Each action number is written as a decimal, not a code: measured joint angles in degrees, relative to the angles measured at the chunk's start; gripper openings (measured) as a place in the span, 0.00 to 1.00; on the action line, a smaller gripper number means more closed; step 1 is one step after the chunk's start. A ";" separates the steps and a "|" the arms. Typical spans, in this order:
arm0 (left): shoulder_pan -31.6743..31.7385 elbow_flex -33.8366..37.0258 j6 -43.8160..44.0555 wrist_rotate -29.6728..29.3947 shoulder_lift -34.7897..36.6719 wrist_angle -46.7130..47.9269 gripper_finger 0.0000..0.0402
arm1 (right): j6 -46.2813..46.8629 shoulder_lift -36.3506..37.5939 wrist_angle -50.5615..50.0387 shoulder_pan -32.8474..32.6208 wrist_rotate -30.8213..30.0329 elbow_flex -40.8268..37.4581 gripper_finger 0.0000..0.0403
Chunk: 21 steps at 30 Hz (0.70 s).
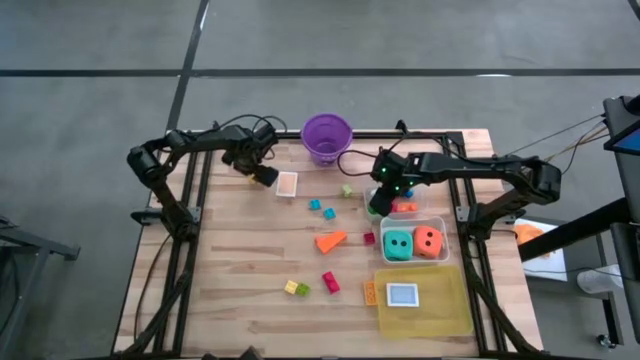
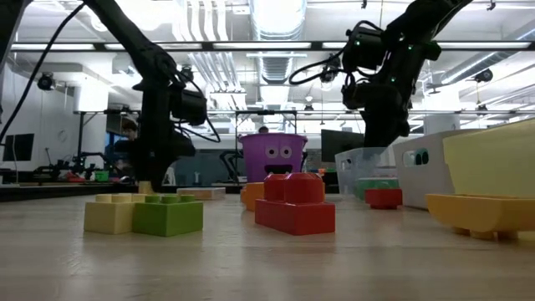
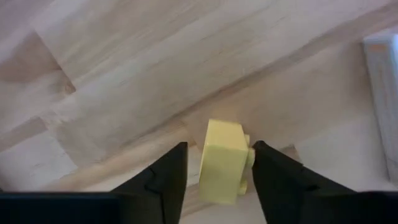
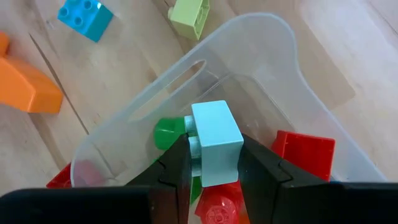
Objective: Pick & Place Toys
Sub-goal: Put the light blue game piece into the transparent bin
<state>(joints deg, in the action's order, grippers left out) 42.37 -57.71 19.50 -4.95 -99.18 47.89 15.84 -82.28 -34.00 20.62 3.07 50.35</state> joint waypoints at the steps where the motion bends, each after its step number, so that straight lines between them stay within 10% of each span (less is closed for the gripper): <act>1: -0.01 0.08 -0.01 0.03 0.00 0.27 0.40 | 0.00 0.07 -0.07 0.14 0.00 0.00 0.23; 21: -0.66 2.89 4.34 0.02 0.13 -0.42 0.21 | -0.06 -0.60 -3.97 0.42 -2.21 -0.01 0.36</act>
<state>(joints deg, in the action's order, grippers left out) 41.71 -54.83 23.83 -4.93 -99.04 47.48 15.78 -82.88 -37.97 21.04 0.86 50.33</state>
